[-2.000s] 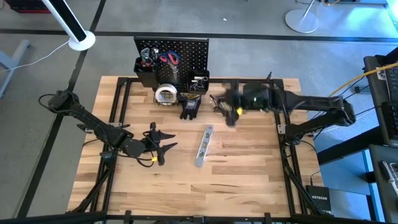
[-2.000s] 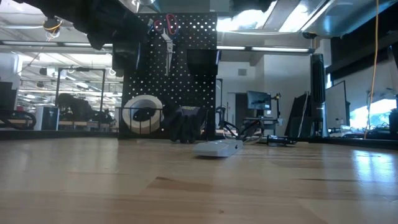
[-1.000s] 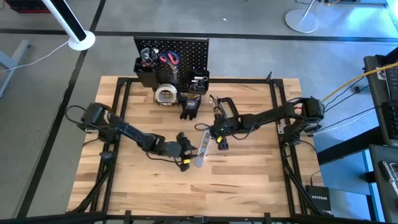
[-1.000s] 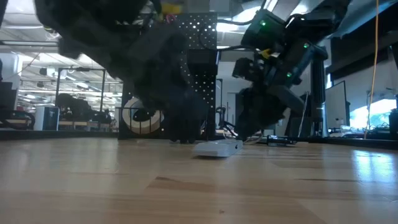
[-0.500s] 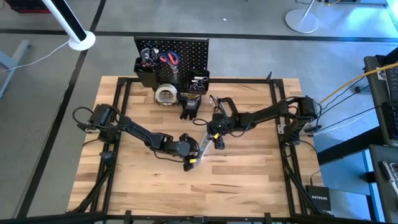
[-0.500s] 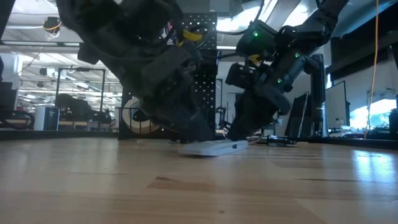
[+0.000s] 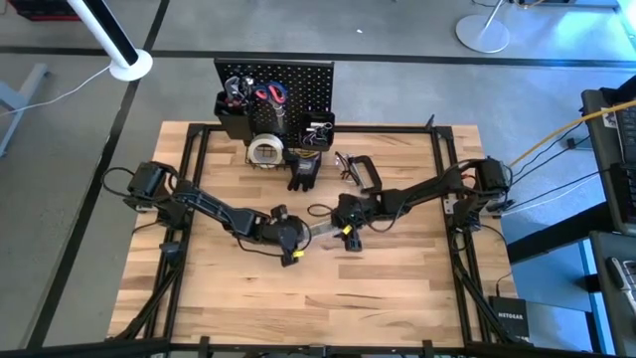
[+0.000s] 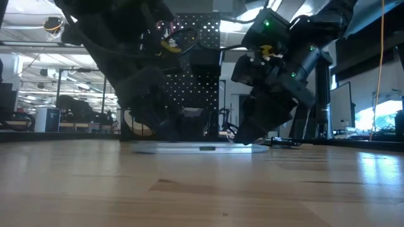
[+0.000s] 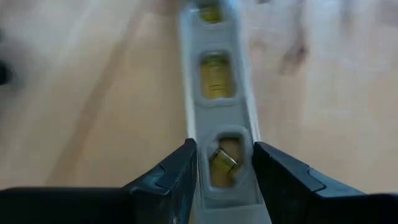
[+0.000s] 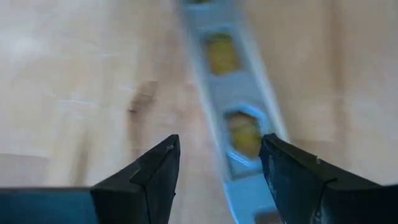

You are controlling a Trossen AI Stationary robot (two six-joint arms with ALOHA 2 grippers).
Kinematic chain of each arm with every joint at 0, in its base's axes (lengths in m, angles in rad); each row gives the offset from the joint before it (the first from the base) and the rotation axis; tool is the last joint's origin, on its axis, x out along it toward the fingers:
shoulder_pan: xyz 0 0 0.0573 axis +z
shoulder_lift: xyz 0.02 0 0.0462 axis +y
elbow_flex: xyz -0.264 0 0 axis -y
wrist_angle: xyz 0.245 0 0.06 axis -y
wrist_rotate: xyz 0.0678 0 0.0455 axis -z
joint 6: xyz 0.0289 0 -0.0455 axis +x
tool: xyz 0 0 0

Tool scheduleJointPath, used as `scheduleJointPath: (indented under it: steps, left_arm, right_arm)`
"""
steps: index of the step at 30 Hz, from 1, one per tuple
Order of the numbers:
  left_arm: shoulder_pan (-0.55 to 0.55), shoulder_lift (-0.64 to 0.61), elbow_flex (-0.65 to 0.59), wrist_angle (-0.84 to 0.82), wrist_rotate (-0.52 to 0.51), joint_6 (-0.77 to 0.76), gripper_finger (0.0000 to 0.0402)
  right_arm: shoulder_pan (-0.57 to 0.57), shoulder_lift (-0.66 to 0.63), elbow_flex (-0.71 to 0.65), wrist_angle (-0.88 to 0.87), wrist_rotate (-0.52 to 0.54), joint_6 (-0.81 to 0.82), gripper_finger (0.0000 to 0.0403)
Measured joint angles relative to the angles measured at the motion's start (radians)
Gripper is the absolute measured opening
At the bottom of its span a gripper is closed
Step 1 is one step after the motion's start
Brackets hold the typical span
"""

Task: Hang tools onto peg board
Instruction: Put the spirit level into the wire basket on the pegboard

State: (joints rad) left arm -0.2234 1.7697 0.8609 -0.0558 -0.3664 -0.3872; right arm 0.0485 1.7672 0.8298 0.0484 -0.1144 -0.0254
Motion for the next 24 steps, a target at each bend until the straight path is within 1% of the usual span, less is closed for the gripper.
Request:
scheduleJointPath:
  steps: [2,5,7,9,12,15,18,21,24]
  left_arm:
    - [0.001,0.000,-0.001,-0.006,-0.036,-0.002,0.0149]
    - [-0.005,0.000,0.001,-0.004,-0.051,-0.001,0.0149]
    - [-0.016,-0.009,0.017,-0.036,-0.050,0.000,0.0149]
    - [-0.026,-0.038,0.033,-0.088,-0.045,0.001,0.0149]
    - [-0.051,-0.102,0.047,-0.115,-0.068,0.001,0.0149]
    - [-0.086,-0.160,0.046,-0.169,-0.120,-0.014,0.0149]
    - [-0.134,-0.208,0.043,-0.231,-0.199,-0.048,0.0149]
    - [-0.180,-0.216,0.044,-0.273,-0.259,-0.083,0.0149]
    - [-0.212,-0.212,0.036,-0.274,-0.275,-0.122,0.0149]
  right_arm:
    - [0.017,0.005,0.021,-0.026,0.000,0.000,0.0218]
    - [0.028,0.006,0.067,-0.077,0.009,-0.001,0.0218]
    - [0.027,0.006,0.105,-0.095,0.009,-0.005,0.0218]
    - [0.027,0.004,0.139,-0.132,0.008,-0.005,0.0218]
    - [0.023,0.005,0.166,-0.166,0.015,-0.005,0.0218]
    - [0.010,0.004,0.161,-0.174,0.017,-0.006,0.0218]
    - [0.001,0.005,0.135,-0.171,0.035,-0.019,0.0218]
    - [-0.011,0.005,0.105,-0.147,0.061,-0.038,0.0218]
    - [-0.019,0.005,0.073,-0.086,0.057,-0.055,0.0218]
